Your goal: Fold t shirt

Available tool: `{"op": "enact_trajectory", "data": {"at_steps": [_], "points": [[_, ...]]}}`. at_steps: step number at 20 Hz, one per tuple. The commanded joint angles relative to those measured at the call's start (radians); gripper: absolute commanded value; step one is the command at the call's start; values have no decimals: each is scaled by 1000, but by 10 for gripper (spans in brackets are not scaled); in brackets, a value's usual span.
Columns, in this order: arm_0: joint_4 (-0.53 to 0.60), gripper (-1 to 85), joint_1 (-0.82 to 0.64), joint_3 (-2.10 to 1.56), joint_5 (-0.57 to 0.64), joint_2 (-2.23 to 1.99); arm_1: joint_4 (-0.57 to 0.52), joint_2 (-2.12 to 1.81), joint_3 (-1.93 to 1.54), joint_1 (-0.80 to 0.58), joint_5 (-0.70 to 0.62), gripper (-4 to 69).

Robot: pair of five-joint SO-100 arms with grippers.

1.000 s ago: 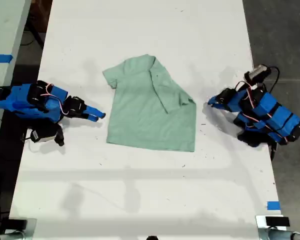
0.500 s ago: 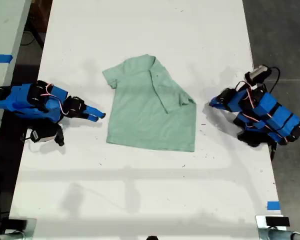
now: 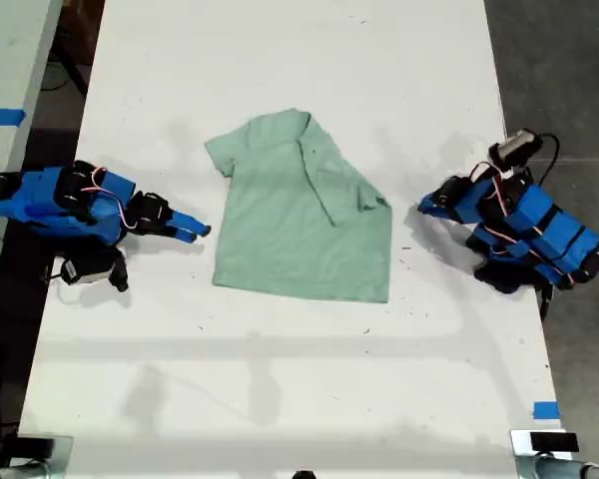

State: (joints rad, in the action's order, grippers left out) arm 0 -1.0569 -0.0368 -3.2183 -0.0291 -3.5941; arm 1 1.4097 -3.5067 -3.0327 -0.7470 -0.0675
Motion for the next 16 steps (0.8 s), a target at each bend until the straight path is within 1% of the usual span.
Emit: {"op": "enact_trajectory", "data": {"at_steps": [1, 16], "points": [[0, 187, -14, 0, 6, -8, -2, -8, -28, -8, 11, 22], [0, 187, -14, 0, 6, -8, -3, -8, -32, -12, 21, 21]]}}
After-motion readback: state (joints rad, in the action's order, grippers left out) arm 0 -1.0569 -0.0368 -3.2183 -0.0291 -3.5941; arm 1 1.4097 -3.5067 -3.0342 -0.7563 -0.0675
